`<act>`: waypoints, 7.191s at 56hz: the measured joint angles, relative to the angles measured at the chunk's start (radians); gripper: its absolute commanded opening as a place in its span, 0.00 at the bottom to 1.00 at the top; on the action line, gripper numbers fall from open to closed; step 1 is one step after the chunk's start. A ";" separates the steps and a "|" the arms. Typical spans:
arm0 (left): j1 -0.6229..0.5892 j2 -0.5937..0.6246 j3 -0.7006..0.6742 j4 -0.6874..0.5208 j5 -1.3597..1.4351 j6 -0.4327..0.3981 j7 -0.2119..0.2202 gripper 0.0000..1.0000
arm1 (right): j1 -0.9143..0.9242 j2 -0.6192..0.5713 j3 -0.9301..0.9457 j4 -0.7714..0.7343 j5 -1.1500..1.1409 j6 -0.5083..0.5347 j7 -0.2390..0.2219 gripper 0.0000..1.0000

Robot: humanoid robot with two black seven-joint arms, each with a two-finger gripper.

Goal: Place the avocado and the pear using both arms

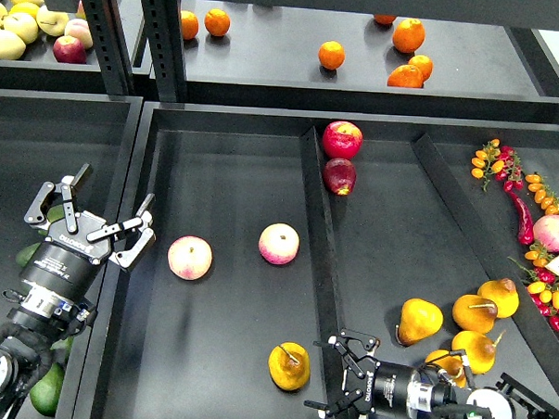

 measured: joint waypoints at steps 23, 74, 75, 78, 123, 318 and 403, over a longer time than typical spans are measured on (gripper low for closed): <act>0.000 0.000 -0.001 0.003 0.001 0.000 0.000 0.99 | 0.008 0.028 0.000 -0.033 0.022 0.000 0.000 0.83; 0.000 0.000 -0.001 0.012 0.000 0.000 0.000 0.99 | 0.021 0.101 0.024 -0.111 0.022 0.000 0.000 0.50; 0.000 0.000 -0.001 0.013 0.000 0.000 0.000 0.99 | 0.021 0.103 0.027 -0.113 0.022 0.000 0.000 0.49; 0.000 0.000 -0.002 0.014 0.000 0.000 0.000 0.99 | 0.020 0.107 0.036 -0.117 0.022 0.000 0.000 0.46; 0.000 0.000 -0.003 0.015 0.000 0.000 0.000 0.99 | 0.013 0.142 0.099 -0.121 0.022 0.000 0.000 0.18; -0.042 0.000 -0.003 0.033 0.009 0.000 0.000 0.99 | 0.163 0.050 0.692 -0.006 0.257 -0.075 0.000 0.99; -0.015 0.000 0.061 0.079 0.013 0.000 -0.024 0.99 | -0.408 0.269 0.720 0.486 0.131 -0.175 0.243 0.99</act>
